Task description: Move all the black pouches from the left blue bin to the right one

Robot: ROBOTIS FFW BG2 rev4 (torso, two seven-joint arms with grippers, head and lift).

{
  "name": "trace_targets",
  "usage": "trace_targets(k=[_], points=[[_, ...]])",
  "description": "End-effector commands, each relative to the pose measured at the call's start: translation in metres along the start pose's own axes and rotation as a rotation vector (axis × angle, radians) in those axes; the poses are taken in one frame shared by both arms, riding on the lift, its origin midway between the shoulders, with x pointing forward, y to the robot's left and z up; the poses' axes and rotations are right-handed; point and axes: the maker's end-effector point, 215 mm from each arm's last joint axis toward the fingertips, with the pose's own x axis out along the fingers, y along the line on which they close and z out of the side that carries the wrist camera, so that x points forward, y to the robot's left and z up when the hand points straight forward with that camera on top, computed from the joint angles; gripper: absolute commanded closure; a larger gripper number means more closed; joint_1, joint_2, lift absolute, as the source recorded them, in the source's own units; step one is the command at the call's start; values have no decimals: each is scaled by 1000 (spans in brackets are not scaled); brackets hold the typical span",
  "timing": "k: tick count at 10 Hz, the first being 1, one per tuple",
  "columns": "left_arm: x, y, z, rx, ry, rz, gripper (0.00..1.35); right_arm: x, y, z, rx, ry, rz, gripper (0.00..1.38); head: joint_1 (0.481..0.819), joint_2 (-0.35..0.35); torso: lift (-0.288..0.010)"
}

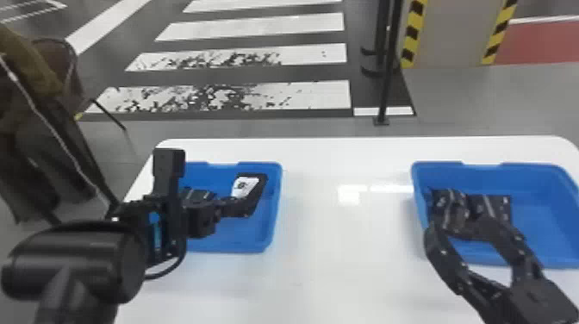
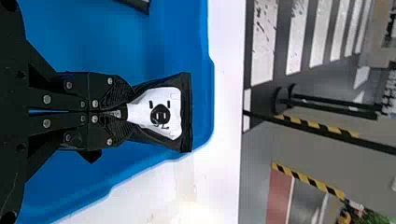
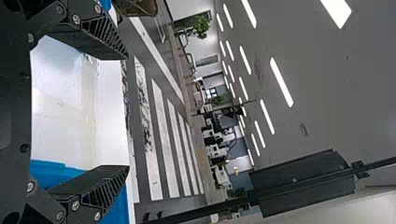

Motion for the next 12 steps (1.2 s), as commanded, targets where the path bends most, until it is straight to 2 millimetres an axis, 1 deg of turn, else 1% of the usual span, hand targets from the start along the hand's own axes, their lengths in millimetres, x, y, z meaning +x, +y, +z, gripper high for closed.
trace_targets(k=[1,2,3,4,5,6,8,10,11,12], points=[[-22,-60,15,51,-77,-113,1207,11,21,-6,80,15,57,208,695,127,-140],[-33,-97,18,76,-108,-187,1207,21,33,-9,124,26,100,208,695,118,-140],[-42,-129,16,78,-129,-259,1207,32,37,-6,145,15,126,208,695,98,-140],[-50,-153,12,74,-139,-304,1207,45,47,-6,184,11,163,208,695,71,-140],[-51,-170,6,63,-136,-341,1207,56,56,-3,211,5,196,208,695,51,-140],[-51,-186,2,60,-131,-377,1207,64,68,-7,240,11,229,208,695,43,-140],[-52,-215,3,65,-136,-446,1207,79,66,-12,266,15,238,208,695,36,-140],[-55,-237,4,65,-134,-499,1207,89,71,-24,293,44,254,222,695,9,-140],[-56,-246,3,62,-133,-520,1207,93,69,-26,315,42,251,458,695,1,-140],[-56,-249,2,64,-131,-527,1207,94,70,-23,334,34,252,1018,695,-4,-140]])
